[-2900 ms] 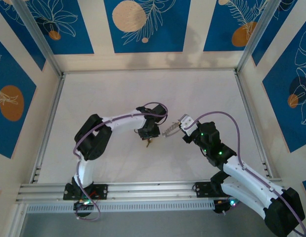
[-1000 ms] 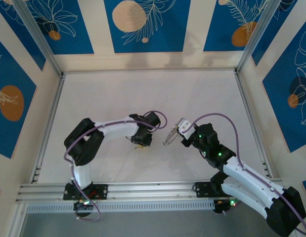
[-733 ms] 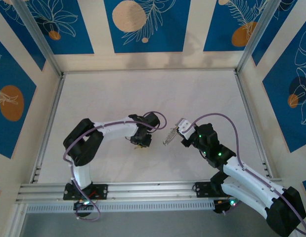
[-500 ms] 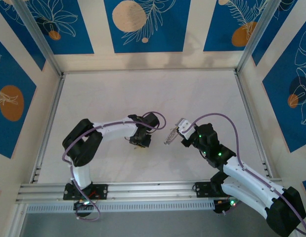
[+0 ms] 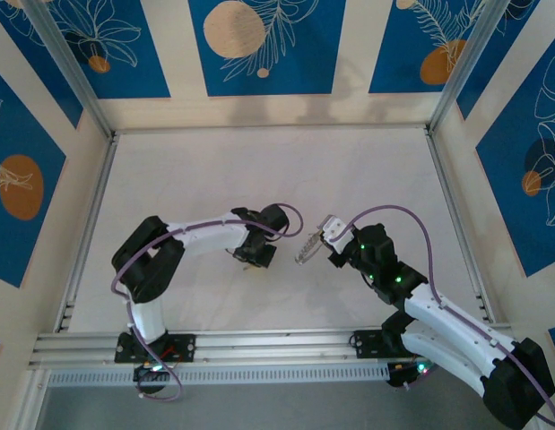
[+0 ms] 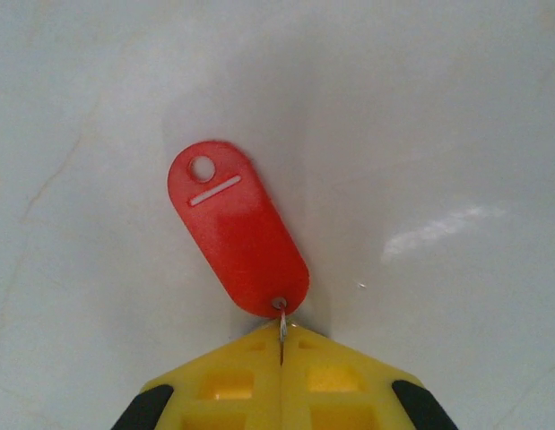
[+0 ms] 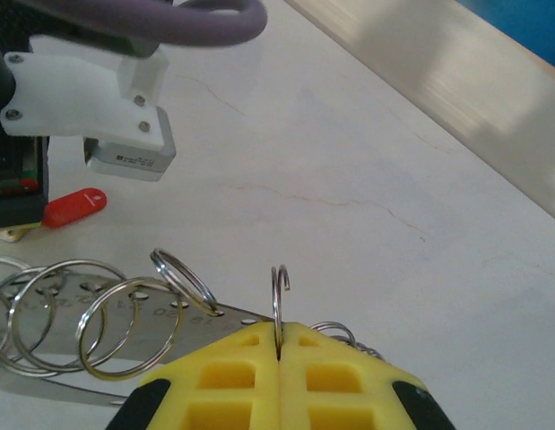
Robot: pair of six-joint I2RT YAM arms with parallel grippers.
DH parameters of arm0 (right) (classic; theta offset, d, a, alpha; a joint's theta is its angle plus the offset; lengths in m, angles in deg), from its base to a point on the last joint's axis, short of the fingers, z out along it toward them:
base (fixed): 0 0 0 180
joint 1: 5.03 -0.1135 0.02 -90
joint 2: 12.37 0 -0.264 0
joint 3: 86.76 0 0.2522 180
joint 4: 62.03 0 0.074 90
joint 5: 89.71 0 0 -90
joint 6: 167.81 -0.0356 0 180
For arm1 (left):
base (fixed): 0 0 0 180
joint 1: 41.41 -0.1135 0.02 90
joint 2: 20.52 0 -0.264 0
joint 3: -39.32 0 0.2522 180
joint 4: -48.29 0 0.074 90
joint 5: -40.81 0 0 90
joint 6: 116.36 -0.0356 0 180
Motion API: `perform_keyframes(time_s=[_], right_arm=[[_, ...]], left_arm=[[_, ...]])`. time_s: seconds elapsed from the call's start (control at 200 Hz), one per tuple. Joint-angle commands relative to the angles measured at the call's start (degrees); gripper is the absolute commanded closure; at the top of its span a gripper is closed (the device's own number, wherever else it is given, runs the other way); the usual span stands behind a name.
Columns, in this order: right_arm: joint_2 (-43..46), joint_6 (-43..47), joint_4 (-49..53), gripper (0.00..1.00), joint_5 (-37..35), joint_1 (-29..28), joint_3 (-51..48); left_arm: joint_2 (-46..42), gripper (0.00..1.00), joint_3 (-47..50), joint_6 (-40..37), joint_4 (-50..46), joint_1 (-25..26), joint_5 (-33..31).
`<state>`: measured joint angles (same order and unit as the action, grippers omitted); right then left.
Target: Put the keys on the keyring
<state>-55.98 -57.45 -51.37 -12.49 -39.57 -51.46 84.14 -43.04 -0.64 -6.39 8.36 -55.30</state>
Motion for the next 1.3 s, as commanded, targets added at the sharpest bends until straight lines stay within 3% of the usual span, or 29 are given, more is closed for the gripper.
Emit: perform_keyframes(time_s=[0.0,0.115,0.28,0.61,0.805,0.965,1.13,1.295], right_arm=[[-0.78,0.41,1.00,1.00,3.20,-0.44,3.43],[-0.25,0.95,1.59,1.00,5.97,-1.73,4.78],[-1.83,1.97,3.86,1.00,13.62,-1.32,6.49],[-8.26,6.52,14.27,1.00,26.58,-3.35,11.91],[-11.80,11.96,19.94,1.00,31.85,-6.52,14.76],[-16.55,13.21,24.37,1.00,35.17,-7.28,18.34],[-20.78,13.61,23.61,1.00,36.03,-8.95,19.79],[-23.42,13.45,21.79,1.00,38.19,-9.05,21.03]], left_arm=[[-7.18,1.00,0.79,-10.33,0.62,-0.11,-1.62],[-17.32,1.00,6.02,-22.82,7.11,-0.34,-1.09],[-30.43,1.00,16.96,-38.89,22.25,-3.23,9.72],[-37.82,1.00,20.43,-65.67,22.17,-3.66,20.90],[-40.57,1.00,24.91,-74.34,26.25,-3.64,28.71],[-39.90,1.00,25.56,-77.50,26.69,-3.64,30.80],[-41.33,1.00,28.62,-78.70,33.92,-3.68,32.32],[-42.11,1.00,29.90,-81.96,34.51,-3.60,36.84]])
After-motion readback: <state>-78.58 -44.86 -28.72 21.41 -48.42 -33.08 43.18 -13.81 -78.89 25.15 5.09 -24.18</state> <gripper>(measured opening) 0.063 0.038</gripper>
